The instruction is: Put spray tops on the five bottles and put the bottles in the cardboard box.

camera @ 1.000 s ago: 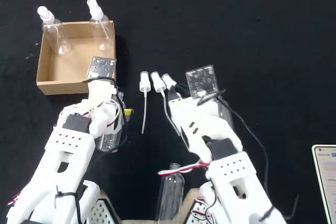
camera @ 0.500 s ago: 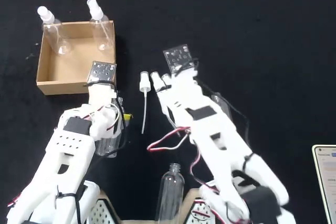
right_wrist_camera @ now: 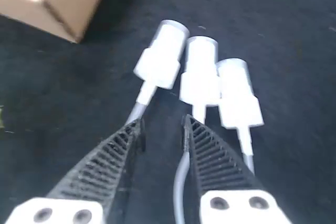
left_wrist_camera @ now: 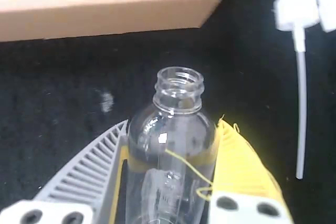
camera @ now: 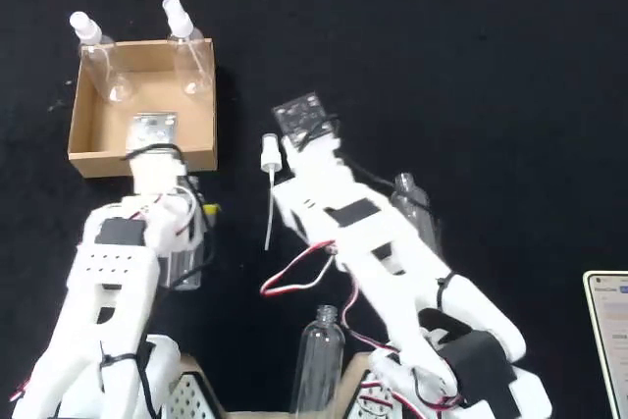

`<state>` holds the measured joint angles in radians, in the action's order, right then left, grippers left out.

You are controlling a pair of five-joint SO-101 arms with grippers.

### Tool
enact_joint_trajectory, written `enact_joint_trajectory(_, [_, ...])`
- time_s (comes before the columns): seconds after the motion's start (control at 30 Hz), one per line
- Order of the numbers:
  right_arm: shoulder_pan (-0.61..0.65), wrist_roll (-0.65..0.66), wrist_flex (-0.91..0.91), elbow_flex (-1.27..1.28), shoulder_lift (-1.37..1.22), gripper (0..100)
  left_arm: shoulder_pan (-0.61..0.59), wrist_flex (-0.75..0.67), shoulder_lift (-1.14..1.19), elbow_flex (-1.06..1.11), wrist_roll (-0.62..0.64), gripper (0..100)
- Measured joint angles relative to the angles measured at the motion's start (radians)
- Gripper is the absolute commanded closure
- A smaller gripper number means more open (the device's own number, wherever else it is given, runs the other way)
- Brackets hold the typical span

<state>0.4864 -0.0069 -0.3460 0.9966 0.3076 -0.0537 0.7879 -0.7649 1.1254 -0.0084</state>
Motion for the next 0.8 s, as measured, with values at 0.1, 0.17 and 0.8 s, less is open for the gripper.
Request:
enact_joint_trajectory(0.1, [0.015, -0.1, 0.011, -0.026, -0.014, 88.1, -0.014, 0.0, 0.0, 0.0, 0.0, 82])
enact_joint_trajectory(0.17, [0.02, -0.132, 0.02, -0.051, -0.069, 88.0, -0.014, 0.0, 0.0, 0.009, 0.0, 82])
enact_joint_trajectory(0.8, [0.069, -0.149, 0.023, -0.253, -0.381, 93.9, 0.049, 0.0, -0.002, 0.029, 0.0, 82])
